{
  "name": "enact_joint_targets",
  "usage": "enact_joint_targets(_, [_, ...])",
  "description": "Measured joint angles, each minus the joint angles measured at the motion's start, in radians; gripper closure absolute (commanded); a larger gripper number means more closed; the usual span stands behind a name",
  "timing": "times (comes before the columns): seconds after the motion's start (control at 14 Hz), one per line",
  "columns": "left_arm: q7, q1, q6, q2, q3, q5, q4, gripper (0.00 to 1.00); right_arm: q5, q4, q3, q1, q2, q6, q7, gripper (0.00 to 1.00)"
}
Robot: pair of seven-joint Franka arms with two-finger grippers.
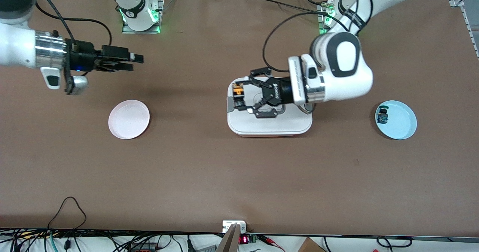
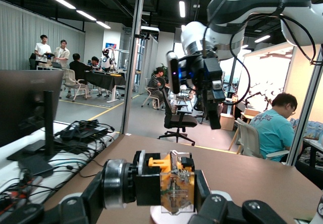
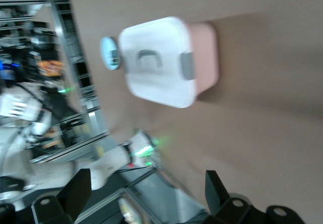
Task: Transfer orange switch to right arm and place
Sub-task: 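Hold the switch up with the left gripper while the right gripper approaches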
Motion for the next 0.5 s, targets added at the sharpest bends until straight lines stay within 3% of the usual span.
enact_joint_targets(0.5, [0.059, -0.091, 0.075, 0.0, -0.003, -0.135, -0.003, 0.77, 0.304, -0.016, 0.001, 0.1, 0.116, 0.01, -0.122, 0.0])
